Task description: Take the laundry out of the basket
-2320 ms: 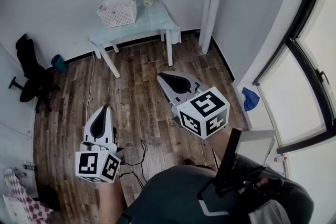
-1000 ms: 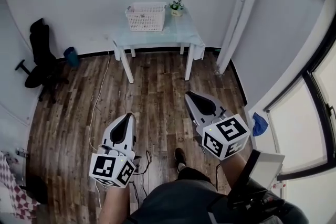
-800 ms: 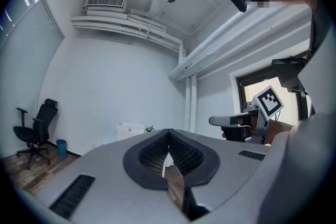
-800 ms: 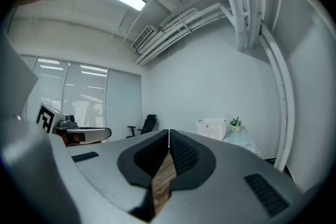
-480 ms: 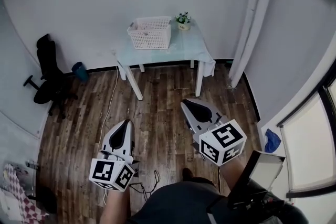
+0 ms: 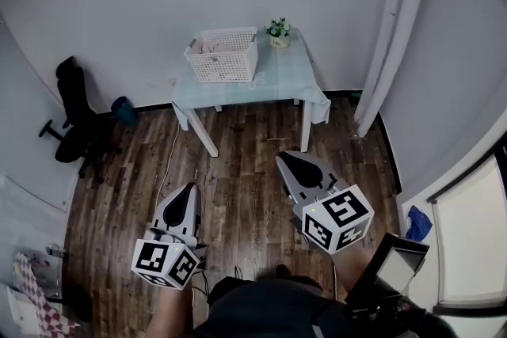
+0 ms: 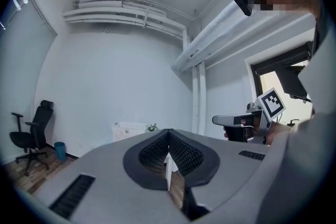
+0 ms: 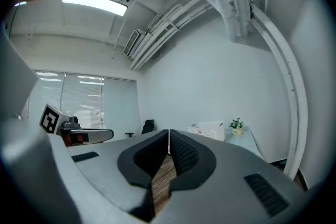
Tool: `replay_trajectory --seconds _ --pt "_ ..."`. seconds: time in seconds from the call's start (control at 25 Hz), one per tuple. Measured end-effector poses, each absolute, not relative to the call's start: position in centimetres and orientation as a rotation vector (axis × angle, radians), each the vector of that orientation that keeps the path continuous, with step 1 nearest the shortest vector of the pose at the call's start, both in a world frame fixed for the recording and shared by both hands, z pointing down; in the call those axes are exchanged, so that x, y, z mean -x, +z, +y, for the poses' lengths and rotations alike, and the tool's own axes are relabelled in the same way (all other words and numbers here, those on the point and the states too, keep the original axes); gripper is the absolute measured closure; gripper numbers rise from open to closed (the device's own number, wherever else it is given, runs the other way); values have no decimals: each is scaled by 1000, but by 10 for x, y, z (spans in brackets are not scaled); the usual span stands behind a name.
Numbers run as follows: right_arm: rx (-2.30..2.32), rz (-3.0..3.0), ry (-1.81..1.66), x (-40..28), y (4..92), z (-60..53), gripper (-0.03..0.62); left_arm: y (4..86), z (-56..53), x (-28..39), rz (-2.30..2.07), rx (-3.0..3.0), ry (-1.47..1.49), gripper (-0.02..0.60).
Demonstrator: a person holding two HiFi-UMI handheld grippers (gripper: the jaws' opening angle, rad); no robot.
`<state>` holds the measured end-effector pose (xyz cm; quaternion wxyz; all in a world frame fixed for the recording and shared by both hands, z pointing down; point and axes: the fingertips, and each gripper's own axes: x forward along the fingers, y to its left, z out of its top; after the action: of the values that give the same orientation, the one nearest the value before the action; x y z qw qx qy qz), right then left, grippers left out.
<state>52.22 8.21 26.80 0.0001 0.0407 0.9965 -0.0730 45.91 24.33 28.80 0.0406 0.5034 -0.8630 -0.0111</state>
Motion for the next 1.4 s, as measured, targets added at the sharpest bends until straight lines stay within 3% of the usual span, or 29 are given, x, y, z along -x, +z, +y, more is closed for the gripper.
replay_trajectory --seconds 0.52,1.4 --pt "-110 3146 -251 -446 286 48 577 302 203 -379 -2615 -1563 -62 572" --pt "-70 3233 -125 -166 279 47 577 304 189 -99 -2572 -1659 -187 572"
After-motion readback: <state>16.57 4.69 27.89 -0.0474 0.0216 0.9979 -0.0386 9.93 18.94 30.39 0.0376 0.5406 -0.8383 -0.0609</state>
